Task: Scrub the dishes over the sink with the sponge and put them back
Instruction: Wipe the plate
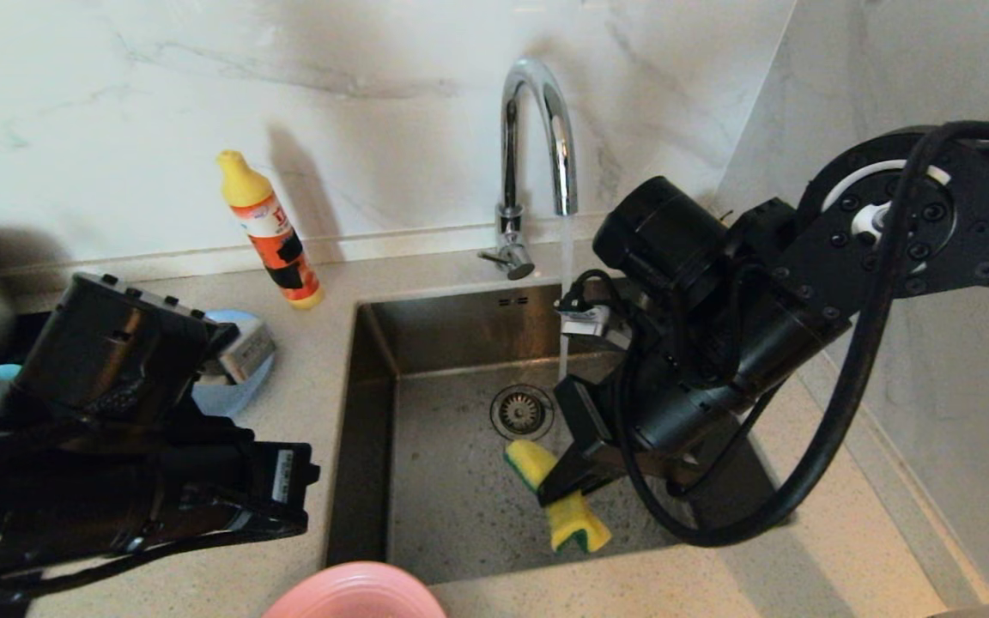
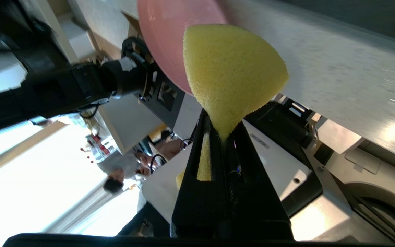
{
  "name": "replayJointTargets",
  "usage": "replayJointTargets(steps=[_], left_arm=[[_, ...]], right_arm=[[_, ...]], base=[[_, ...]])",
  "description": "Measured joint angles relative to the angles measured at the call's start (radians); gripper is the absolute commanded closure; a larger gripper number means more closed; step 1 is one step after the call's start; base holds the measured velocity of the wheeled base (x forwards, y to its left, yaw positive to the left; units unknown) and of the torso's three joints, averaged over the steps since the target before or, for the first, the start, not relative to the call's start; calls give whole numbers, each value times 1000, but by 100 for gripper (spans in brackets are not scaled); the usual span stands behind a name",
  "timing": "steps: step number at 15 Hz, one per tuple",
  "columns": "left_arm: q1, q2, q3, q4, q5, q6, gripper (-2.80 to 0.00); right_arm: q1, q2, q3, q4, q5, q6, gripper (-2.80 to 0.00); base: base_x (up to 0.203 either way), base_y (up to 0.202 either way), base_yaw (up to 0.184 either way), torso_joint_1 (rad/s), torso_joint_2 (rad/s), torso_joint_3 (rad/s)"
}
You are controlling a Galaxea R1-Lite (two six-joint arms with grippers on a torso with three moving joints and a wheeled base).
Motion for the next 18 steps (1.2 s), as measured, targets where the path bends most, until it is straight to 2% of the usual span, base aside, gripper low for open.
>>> replayJointTargets(steps=[3,5,7,11,15,18], left_arm=[[119,-18,-49,209,8,-88,0],[188,-37,-40,299,-4,-98,0],[219,-64,0,346,-18,-99,0],[231,-96,103,360,-80,-90,0],[227,-104,178,345,-193,-75,0],[226,-126,178,260,-205,-83,0]], right_arm=[[-27,-46,55,-5,2,-9,0],[-39,-71,86,-9,3,-11,0],[-48,-87,100,-7,5,-11,0],[-72,-94,109,-14,13,-12,0],[-76,-88,117,-16,22,-14,0],[-76,-86,118,-17,24,-15,0]], base=[[0,0,0,0,0,0],[0,0,0,0,0,0],[0,0,0,0,0,0],[0,0,0,0,0,0],[0,0,0,0,0,0],[0,0,0,0,0,0]])
